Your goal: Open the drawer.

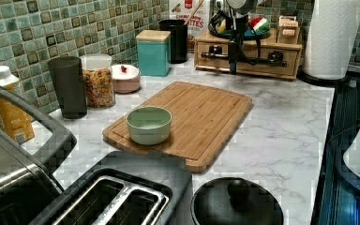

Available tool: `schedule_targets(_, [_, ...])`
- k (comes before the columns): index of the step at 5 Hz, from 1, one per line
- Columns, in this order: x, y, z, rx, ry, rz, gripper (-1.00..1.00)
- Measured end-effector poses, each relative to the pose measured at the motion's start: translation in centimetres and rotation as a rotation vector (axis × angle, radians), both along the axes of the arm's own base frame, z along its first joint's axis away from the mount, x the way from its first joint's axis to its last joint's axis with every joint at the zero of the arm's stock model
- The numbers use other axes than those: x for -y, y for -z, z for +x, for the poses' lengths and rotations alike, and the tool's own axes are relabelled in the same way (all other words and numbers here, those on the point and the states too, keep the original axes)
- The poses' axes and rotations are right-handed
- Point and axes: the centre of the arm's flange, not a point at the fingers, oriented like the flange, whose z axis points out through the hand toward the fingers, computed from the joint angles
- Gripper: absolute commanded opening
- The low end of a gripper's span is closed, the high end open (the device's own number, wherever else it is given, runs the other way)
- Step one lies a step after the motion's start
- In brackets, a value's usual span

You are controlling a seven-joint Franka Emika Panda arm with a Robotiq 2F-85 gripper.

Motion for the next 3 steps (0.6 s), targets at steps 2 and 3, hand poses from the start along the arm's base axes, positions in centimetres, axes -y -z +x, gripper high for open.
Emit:
schedule_targets(2, [0.8, 1.3, -0.4, -0.014, 0.027, 0.009, 1.0])
schedule_targets(3, [0.8, 2.0, -0.6, -0.029, 0.029, 0.015, 1.0])
